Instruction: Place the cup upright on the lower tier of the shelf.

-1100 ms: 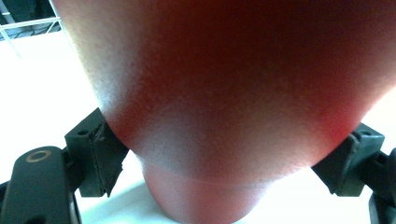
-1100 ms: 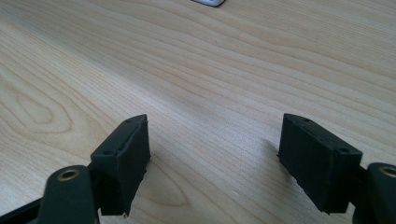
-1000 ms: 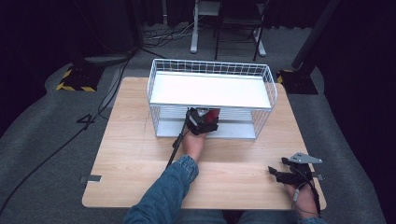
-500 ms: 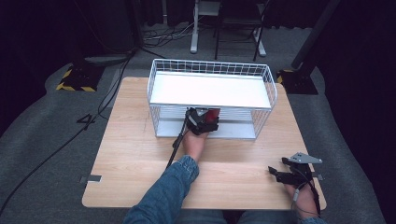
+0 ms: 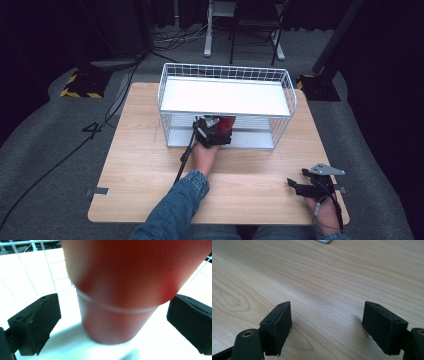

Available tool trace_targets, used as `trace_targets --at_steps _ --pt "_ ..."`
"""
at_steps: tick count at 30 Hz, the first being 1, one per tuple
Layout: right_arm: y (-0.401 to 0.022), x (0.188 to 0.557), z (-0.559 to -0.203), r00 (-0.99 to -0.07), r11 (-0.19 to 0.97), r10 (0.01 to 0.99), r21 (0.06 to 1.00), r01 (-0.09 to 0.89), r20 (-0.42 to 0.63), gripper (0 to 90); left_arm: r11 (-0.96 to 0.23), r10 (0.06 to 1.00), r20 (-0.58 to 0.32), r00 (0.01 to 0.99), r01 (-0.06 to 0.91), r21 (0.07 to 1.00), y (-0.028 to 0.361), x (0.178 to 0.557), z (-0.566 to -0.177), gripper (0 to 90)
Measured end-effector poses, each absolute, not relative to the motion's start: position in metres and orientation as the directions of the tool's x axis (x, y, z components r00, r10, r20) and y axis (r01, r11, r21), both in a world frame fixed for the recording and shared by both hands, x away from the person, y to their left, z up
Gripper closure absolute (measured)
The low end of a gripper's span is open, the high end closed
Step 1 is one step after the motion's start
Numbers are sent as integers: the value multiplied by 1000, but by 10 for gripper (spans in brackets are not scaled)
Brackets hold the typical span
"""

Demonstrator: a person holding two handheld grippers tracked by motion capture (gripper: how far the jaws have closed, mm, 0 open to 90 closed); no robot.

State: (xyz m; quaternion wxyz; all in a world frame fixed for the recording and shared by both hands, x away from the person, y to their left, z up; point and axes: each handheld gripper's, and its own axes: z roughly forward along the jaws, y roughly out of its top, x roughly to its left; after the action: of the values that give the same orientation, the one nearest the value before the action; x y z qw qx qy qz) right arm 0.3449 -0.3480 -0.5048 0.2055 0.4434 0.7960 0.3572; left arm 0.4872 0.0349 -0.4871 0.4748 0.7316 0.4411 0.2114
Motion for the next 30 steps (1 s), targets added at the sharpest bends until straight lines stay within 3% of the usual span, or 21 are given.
trace_targets --at_steps 16,21,30 --pt "-348 346 -505 -517 348 856 747 567 -6 215 -127 859 -135 493 460 879 78 439 -479 0" --pt "-347 347 -505 -511 345 859 746 570 -7 212 -84 856 -181 484 476 876 95 424 -469 4" --pt "-347 347 -505 -511 345 859 745 570 -6 211 -110 845 -163 510 464 879 119 395 -454 24"
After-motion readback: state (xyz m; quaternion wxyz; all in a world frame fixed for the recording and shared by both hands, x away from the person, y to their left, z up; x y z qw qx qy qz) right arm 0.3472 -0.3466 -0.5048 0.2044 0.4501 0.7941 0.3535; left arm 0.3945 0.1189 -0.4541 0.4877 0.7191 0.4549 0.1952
